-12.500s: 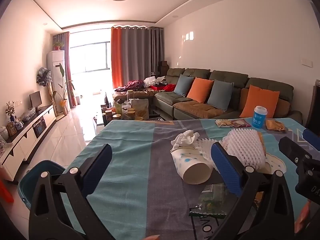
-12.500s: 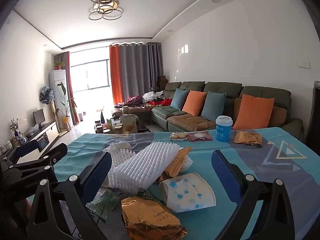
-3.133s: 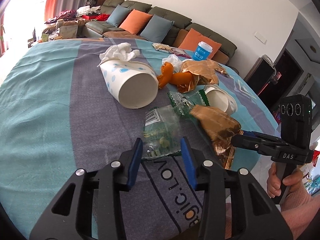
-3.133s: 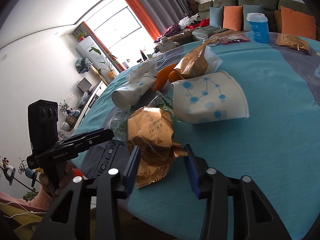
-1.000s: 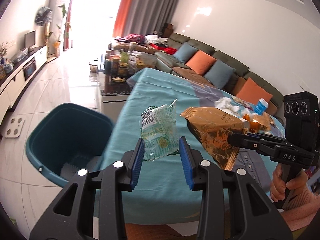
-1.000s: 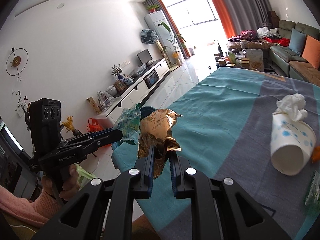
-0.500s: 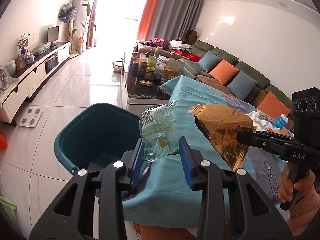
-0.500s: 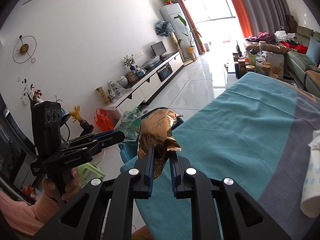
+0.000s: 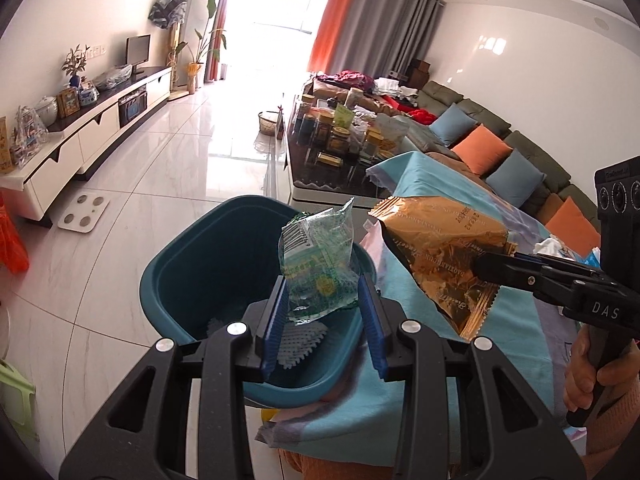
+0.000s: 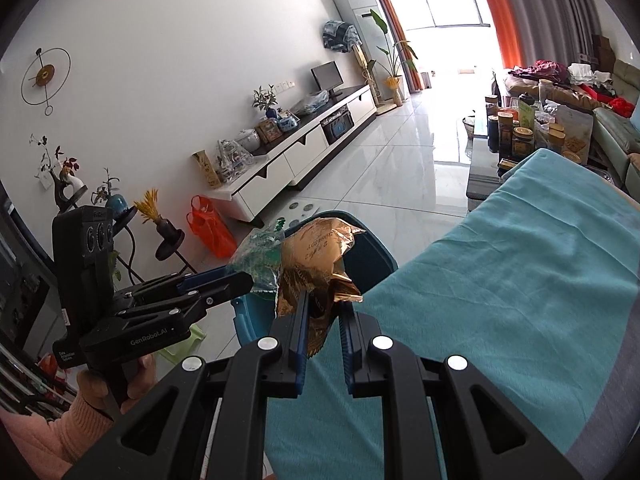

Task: Collect trash
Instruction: 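Carry the plastic bag and gold wrapper over the teal bin and release both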

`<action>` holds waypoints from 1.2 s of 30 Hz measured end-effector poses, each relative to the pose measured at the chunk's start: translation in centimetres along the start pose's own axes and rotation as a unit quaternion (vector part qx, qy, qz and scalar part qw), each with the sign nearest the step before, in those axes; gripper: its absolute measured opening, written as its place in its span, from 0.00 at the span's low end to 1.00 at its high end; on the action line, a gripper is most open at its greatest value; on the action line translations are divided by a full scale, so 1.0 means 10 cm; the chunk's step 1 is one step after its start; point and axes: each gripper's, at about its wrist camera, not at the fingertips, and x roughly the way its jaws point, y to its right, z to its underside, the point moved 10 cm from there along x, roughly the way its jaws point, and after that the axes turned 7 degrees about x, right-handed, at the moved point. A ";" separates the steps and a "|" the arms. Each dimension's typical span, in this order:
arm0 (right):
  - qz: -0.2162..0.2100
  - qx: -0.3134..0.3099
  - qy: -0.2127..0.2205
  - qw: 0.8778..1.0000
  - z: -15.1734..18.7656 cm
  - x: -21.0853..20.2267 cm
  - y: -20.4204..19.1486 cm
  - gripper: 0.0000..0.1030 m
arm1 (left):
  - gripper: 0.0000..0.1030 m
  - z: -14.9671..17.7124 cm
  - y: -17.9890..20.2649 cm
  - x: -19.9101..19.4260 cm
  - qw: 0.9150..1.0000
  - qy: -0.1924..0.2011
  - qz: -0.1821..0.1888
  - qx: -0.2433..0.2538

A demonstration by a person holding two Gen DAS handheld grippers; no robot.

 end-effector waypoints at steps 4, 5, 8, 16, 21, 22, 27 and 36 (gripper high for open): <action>0.006 -0.001 -0.011 1.000 -0.05 0.14 0.01 0.13 | 0.35 0.02 -0.07 0.10 1.000 -0.008 -0.006 -0.007; 0.009 0.000 -0.014 1.000 -0.06 0.17 0.01 0.13 | 0.35 0.02 -0.10 0.13 1.000 -0.009 -0.007 -0.008; 0.016 -0.002 -0.022 1.000 -0.07 0.27 -0.01 0.14 | 0.35 0.01 -0.15 0.22 1.000 -0.013 -0.010 -0.013; 0.035 -0.008 -0.049 0.998 -0.07 0.55 -0.01 0.14 | 0.35 0.03 -0.27 0.40 0.999 -0.026 -0.022 -0.021; 0.044 -0.011 -0.068 0.997 -0.07 0.72 -0.05 0.14 | 0.36 0.06 -0.30 0.55 0.999 -0.035 -0.032 -0.020; 0.045 -0.014 -0.071 0.996 -0.06 0.76 -0.05 0.14 | 0.36 0.06 -0.30 0.57 0.999 -0.037 -0.033 -0.020; 0.052 -0.011 -0.089 0.995 -0.05 0.91 -0.07 0.17 | 0.37 0.08 -0.34 0.74 0.998 -0.050 -0.038 -0.024; 0.045 0.002 -0.093 0.995 -0.06 0.97 -0.06 0.24 | 0.43 0.15 -0.37 0.97 0.996 -0.065 -0.039 -0.038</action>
